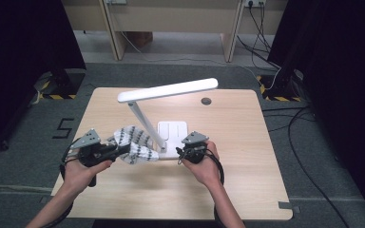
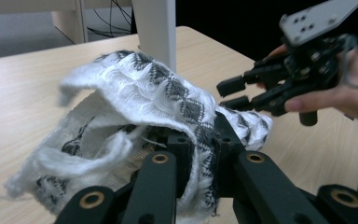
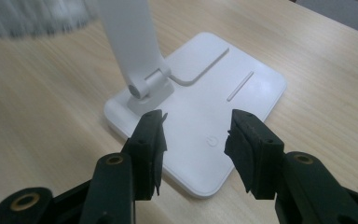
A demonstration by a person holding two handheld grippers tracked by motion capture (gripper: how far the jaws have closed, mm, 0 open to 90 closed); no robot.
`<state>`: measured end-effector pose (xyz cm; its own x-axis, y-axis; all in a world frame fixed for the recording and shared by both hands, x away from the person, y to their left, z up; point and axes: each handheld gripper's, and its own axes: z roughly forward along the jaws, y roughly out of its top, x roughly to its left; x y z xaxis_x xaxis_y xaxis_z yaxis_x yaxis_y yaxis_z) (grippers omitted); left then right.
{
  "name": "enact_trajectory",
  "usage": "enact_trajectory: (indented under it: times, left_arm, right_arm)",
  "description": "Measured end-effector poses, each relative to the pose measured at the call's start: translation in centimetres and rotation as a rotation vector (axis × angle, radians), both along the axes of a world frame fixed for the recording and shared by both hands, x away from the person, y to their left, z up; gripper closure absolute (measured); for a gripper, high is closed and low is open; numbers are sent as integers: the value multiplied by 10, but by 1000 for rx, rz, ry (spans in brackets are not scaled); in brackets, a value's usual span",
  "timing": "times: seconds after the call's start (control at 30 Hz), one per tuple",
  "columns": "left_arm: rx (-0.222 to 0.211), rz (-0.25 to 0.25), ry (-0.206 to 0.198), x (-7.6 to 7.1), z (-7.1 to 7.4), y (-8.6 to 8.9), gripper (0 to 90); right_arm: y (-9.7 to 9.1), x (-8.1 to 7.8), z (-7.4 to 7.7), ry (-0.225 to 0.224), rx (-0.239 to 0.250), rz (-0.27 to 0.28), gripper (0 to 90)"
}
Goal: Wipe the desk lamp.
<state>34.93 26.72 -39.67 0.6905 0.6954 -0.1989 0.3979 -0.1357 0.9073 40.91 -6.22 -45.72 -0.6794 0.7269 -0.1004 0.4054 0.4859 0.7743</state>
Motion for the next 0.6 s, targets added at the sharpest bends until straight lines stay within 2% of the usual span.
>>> enact_trajectory:
  times: [0.1,0.23,0.6]
  left_arm:
    - [2,9,-19,-1,6,5,811]
    - [-6,37,-34,-1,11,12,810]
    - [-18,60,-63,2,21,17,810]
  right_arm:
    - [5,6,-8,11,-8,-8,559]
    - [8,11,-18,32,7,-32,559]
    - [13,17,-29,54,14,-45,530]
